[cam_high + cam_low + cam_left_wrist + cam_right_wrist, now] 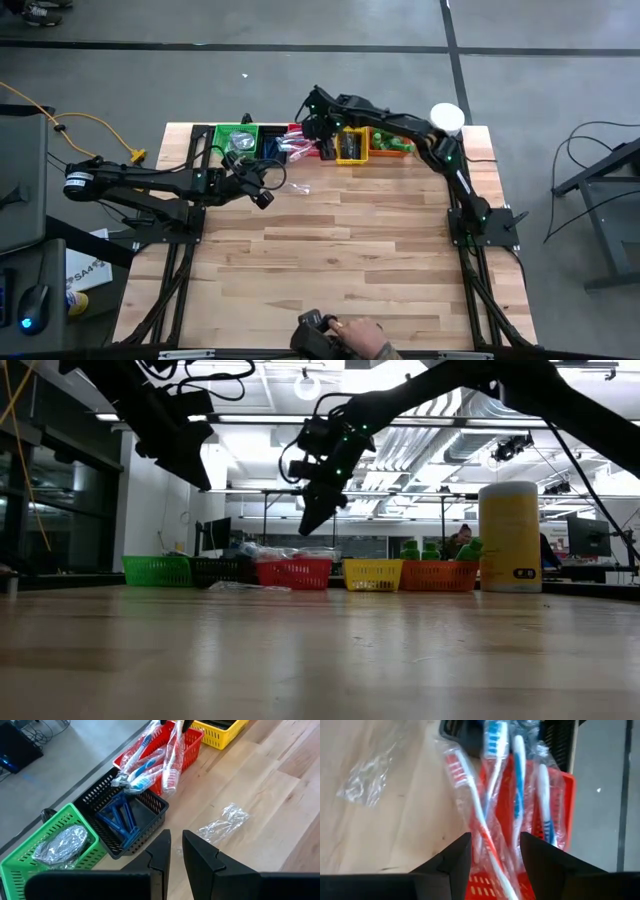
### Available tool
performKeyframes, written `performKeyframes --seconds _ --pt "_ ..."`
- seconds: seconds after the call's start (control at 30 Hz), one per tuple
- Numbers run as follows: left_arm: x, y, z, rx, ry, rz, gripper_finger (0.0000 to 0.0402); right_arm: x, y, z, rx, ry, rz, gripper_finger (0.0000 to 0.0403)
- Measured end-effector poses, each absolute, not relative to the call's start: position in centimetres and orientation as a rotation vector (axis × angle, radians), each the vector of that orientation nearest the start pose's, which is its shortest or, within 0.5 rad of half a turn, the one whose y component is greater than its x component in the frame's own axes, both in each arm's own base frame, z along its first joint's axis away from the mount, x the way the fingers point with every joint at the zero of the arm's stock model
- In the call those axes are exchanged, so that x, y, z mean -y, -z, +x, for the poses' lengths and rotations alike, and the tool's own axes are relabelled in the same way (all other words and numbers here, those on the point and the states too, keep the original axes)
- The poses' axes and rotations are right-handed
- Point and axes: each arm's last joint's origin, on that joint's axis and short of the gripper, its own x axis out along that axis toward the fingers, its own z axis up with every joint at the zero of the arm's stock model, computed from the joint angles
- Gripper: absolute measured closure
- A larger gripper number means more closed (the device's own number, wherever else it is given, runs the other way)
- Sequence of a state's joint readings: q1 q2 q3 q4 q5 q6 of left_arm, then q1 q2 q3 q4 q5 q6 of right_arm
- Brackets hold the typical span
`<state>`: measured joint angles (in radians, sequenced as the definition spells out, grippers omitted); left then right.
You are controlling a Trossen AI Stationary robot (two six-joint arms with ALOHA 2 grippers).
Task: Pick & Place Travel size toiletries
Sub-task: Adjust the toothbrushes in the red basket
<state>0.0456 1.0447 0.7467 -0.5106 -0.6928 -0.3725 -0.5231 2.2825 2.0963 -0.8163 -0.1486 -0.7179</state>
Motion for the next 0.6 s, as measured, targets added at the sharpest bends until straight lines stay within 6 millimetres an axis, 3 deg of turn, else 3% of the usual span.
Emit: performKeyframes --seconds 0.3,0.43,0.6 --pt "-2.8 -25.2 20.0 -0.64 -0.826 -0.076 0.0353 23.5 -22.5 43.8 -1.077 -0.043 -0.413 0.0241" --pt "-2.7 -25.2 20.0 -0.646 -0.822 -0.076 0.0353 23.6 -20.8 44.2 -1.117 -0.056 -0.435 0.024" --pt "-2.7 -25.1 20.0 -0.649 -0.813 -0.081 0.0353 24.2 -20.6 44.3 -1.084 -0.048 -0.424 0.024"
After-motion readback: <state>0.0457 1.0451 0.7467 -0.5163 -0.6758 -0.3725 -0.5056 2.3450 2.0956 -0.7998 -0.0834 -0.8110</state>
